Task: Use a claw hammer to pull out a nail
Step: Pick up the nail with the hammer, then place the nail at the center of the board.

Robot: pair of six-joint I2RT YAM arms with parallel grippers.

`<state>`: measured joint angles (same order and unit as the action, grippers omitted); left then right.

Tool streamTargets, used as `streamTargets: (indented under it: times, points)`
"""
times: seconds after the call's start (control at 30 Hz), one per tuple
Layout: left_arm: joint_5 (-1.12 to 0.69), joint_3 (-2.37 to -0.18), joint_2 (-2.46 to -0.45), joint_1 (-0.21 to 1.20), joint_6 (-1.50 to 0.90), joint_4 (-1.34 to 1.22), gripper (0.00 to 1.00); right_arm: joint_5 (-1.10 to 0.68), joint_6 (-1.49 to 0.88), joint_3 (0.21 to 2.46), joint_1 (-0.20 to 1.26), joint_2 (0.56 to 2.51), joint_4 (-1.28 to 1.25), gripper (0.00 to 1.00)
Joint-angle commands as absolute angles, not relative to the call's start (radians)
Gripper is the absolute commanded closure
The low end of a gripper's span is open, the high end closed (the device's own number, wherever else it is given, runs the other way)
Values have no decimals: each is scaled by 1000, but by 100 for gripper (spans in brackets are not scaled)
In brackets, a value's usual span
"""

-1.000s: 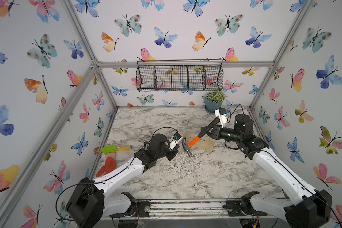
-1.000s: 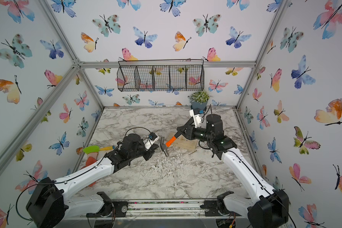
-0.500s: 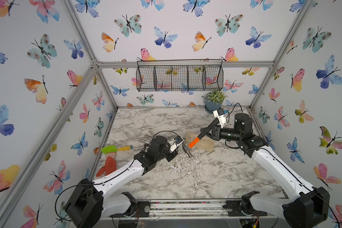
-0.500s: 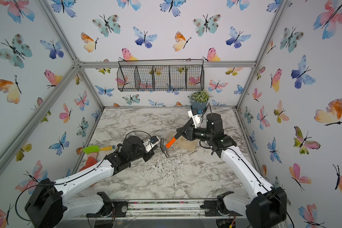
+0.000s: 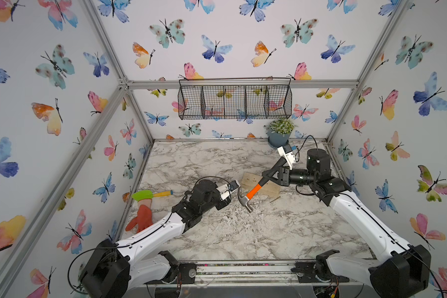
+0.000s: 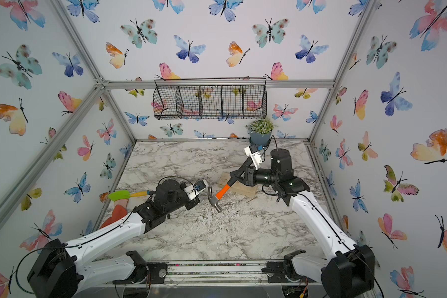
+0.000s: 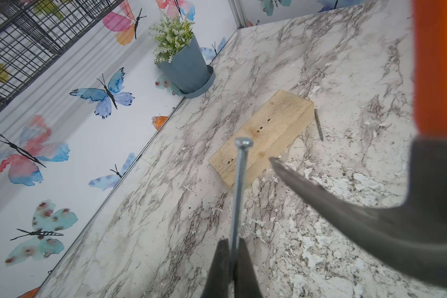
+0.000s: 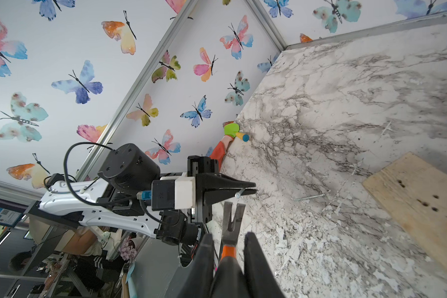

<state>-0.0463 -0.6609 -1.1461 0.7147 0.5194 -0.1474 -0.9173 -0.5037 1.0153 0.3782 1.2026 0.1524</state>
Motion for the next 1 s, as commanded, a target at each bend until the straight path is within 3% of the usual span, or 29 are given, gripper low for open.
streamTargets:
  times: [0.0,0.17,0.3,0.53,0.67,0.97]
  points:
    - [-41,-686,-1172,709,503,-173,100,-1003,-514,990,375,1193,107,97]
    - [1,-762,-1257,671,392,-115,100,-889,-506,973,373,1152,134,97]
    - [-3,-809,-1321,658,218,-10,100,-687,-436,1016,367,1114,255,97]
    - [-122,-856,-1438,658,-35,175,100,-456,-396,1043,344,1048,320,97]
    - [-180,-910,-1542,658,-106,281,99,-422,-377,1044,342,1038,333,97]
    - [-109,-976,-1708,652,-166,369,91,-423,-385,1016,343,1042,307,97]
